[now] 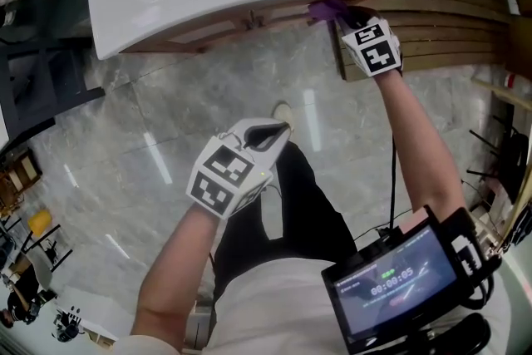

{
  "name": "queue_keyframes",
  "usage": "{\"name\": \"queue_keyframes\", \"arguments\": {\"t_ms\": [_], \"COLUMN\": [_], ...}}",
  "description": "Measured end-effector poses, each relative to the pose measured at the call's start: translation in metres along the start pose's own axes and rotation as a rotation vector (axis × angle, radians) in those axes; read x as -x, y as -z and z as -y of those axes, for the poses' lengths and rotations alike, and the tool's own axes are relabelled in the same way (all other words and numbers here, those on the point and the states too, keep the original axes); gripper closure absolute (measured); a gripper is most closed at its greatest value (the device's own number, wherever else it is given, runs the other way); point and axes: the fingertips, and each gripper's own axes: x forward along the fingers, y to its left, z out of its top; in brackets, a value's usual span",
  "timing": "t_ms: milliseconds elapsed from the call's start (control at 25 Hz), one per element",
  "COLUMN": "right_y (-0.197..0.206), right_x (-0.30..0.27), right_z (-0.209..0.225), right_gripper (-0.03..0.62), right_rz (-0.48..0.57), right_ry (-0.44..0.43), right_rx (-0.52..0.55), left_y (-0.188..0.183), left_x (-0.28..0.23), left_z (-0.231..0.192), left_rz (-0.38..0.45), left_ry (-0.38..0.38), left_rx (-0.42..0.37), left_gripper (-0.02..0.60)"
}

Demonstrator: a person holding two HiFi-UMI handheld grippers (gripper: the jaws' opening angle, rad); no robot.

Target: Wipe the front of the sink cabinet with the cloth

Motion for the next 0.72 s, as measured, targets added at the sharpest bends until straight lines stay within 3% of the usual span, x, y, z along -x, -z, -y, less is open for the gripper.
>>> {"name": "queue_keyframes", "arguments": {"t_ms": [440, 560, 720], "right_y": [0.051, 0.052, 0.041], "right_x": [0.017, 0.023, 0.037], "right_z": [0.074, 0.070, 0.029], "right_gripper": [0.539, 0.539, 0.539], "right_rz": [-0.095, -0.098, -0.085], "right_ry": [0.139, 0.153, 0.135], "right_rx": [-0.085, -0.082, -0.030], "left_y": [-0.005, -0.001, 0.007], "left_x": [0.000, 0.007, 0.024], "left_z": [0.001, 0.000, 0.000], "left_rz": [0.006, 0.015, 0.032], "left_ry": [0.000, -0.010, -0.024], "left_rx": [-0.007, -0.001, 0.012], "left_gripper": [0.574, 0.574, 0.574]}}
